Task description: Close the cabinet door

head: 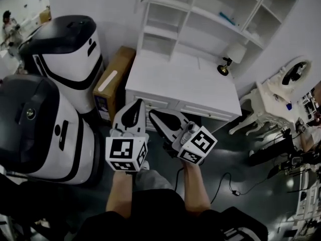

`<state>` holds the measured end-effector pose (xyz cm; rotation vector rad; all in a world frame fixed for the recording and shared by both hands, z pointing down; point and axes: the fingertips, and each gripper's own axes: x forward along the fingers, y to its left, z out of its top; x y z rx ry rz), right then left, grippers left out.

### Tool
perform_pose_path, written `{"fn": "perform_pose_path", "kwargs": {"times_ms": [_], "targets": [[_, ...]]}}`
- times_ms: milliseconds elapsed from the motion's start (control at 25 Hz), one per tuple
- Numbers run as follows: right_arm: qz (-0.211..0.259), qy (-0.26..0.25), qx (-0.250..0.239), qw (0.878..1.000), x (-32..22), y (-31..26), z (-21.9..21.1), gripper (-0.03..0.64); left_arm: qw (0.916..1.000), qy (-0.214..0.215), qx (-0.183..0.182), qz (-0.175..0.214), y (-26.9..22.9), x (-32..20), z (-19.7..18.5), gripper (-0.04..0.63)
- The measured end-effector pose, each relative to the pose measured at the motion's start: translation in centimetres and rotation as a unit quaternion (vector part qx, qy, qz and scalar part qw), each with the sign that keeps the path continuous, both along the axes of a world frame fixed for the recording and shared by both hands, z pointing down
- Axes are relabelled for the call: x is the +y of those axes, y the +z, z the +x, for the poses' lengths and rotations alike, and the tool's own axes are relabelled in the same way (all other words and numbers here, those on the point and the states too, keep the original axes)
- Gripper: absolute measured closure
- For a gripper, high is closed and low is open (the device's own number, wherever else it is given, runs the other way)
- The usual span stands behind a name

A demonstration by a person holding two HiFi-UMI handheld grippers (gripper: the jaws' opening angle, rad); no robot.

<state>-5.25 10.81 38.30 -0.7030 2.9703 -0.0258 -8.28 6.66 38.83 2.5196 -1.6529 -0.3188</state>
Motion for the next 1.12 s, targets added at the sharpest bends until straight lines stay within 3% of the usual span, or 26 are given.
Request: {"fn": "perform_pose_path", "kwargs": {"times_ms": [80,240,480,600,720,800,880,1000,1120], "targets": [[-0.009,-0.001,0.0,1.0,-2.4,0.5,0.3,0.6,1.0,-0.002,-0.006,-0.001,0.0,-1.8,0.3,0.583],[0.026,-0.016,0.039,0.999,-6.2,0.9,-0.2,0.6,0.9998,-0.015,-0.01,-0.006,-0.5,-5.8,0.5,0.583],[0.022,-0.037,0.054,0.998,-11.3,0.7,0.0,0.6,0.9988,-0.042,-0.024,-0.005,-2.0,-10.5,0.1,0.583],[0.023,-0.051,0.013,0.998,-13.0,-0.6,0.6,0.598,0.9981,-0.053,-0.033,-0.003,-2.8,-12.2,0.1,0.583],[-0.01,-0.035,-0.038,0.999,-15.8,-1.7,1.6,0.6,0.9974,-0.058,-0.042,0.004,-3.8,-13.8,0.3,0.583],[-0.012,-0.027,-0.037,0.999,-17.3,-1.9,1.8,0.598,0.9971,-0.059,-0.047,0.01,-4.3,-14.7,0.3,0.583],[0.017,-0.025,-0.037,0.999,-17.8,-2.7,2.0,0.6,0.997,-0.057,-0.051,0.017,-4.9,-15.3,0.6,0.583],[0.083,-0.034,-0.079,0.993,-17.8,-5.7,2.6,0.598,0.9965,-0.055,-0.056,0.03,-6.0,-16.2,1.3,0.583],[0.141,-0.034,-0.073,0.987,-17.8,-7.4,2.9,0.598,0.9956,-0.054,-0.063,0.043,-6.9,-16.7,2.0,0.583]]}}
